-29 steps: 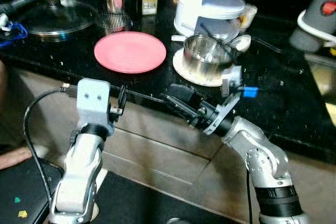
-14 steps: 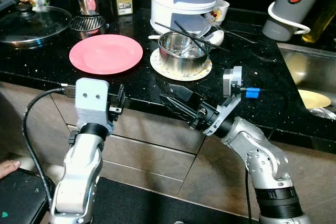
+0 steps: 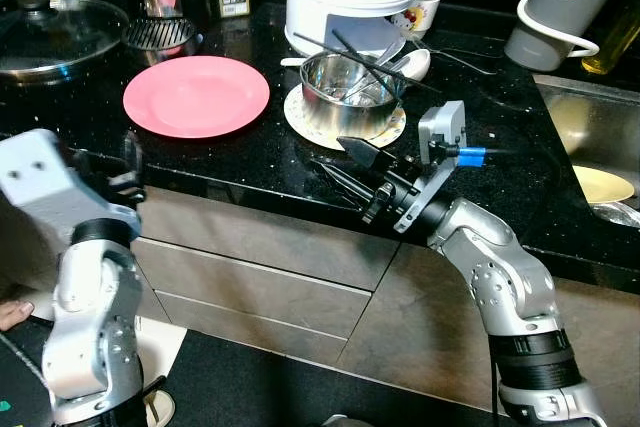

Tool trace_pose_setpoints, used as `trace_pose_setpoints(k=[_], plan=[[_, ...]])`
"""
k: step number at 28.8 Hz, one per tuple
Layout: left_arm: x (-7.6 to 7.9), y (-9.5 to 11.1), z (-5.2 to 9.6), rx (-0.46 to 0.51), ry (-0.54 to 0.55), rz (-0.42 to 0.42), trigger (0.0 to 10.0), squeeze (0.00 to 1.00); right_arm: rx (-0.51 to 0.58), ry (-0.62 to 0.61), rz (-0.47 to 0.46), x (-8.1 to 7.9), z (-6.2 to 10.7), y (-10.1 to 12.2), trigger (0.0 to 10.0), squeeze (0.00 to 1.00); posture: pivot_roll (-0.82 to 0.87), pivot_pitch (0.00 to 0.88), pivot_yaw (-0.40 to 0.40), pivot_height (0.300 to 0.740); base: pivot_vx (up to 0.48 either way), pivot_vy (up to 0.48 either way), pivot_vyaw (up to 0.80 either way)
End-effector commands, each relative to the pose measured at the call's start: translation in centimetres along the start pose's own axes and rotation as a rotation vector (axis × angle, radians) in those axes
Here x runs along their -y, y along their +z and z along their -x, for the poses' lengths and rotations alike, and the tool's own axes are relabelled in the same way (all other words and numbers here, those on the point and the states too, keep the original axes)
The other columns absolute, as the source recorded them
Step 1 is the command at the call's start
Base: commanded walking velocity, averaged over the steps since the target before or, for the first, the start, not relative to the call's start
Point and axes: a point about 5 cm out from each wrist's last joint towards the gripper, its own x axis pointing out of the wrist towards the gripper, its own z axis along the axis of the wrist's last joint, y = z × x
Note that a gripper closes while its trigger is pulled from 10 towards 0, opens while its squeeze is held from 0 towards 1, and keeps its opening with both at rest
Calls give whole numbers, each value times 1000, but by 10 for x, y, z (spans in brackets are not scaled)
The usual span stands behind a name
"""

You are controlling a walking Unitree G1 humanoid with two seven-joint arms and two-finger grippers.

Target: Kitchen organization

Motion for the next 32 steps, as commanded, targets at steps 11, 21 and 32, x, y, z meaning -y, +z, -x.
trace_pose_setpoints(k=[11, 21, 32], plan=[[-19, 2, -33, -85, -57, 208, 10000, 0, 56, 54, 31, -10, -1, 12, 10000, 0, 22, 112, -108, 740, 0, 0, 186], [-8, 0, -62, -191, -202, 207, 10000, 0, 57, 59, 15, -14, -2, 11, 10000, 0, 27, 99, -93, 740, 0, 0, 64], [19, 8, -71, -211, -410, 118, 10000, 0, 39, 95, 20, -21, 1, 8, 10000, 0, 22, 91, -73, 740, 0, 0, 0]])
